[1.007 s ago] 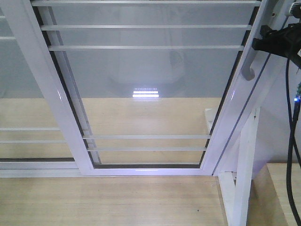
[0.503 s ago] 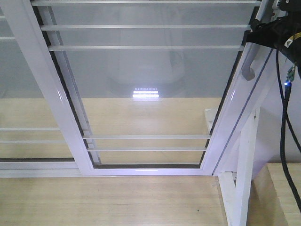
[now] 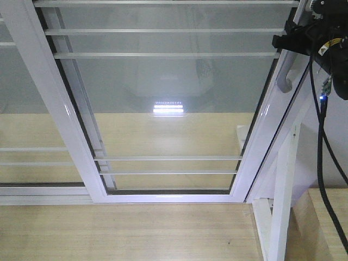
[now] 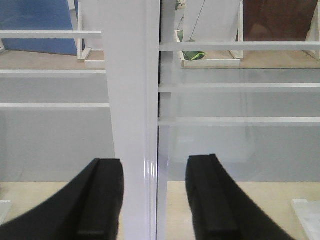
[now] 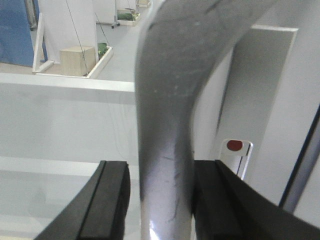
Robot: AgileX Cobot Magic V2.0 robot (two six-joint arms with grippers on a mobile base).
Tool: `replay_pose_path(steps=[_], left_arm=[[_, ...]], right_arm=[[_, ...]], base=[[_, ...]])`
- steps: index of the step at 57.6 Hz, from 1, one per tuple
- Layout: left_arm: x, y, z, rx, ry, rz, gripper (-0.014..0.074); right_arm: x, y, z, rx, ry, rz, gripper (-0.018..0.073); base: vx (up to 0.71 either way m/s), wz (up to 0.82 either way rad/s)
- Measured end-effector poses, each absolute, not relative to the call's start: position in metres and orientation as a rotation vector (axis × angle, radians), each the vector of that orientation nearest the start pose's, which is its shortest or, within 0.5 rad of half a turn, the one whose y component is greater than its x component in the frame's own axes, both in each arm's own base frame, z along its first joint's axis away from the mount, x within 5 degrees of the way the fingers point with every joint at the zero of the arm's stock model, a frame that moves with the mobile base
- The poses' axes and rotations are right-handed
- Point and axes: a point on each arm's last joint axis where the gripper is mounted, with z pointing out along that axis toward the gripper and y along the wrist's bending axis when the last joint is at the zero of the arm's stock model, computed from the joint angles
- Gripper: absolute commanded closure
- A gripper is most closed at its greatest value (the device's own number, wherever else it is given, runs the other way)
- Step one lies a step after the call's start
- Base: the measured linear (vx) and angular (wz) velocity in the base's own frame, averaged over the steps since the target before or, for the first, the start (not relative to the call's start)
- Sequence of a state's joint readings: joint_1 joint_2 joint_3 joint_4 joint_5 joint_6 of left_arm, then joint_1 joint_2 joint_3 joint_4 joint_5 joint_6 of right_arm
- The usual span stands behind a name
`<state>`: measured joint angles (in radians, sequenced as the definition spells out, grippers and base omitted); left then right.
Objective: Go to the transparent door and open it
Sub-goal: 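Pull the handle with the right gripper, sliding the door open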
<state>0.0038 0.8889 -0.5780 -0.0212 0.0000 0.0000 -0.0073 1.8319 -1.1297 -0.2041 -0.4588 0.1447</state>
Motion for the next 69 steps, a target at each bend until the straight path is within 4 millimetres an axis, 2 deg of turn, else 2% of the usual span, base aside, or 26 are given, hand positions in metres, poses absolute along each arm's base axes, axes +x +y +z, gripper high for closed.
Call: replay_pose_path(steps=[24, 59, 69], left_arm=[[0.190, 0.001, 0.312, -0.022, 1.794, -0.013, 0.0163], [0.190, 0.001, 0.312, -0.022, 1.794, -0.013, 0.0163], [0.190, 0.001, 0.312, -0.022, 1.794, -0.013, 0.0163]], right_arm=[[0.421, 0.038, 0.237, -0.156, 1.683, 0.119, 0.0218], [0.409, 0.117, 0.236, -0.310, 1.657, 0.264, 0.0218], [0.403, 0.133, 0.233, -0.384, 1.663, 0.280, 0.0215]], base=[[0.00, 0.00], [0.00, 0.00], [0.00, 0.00]])
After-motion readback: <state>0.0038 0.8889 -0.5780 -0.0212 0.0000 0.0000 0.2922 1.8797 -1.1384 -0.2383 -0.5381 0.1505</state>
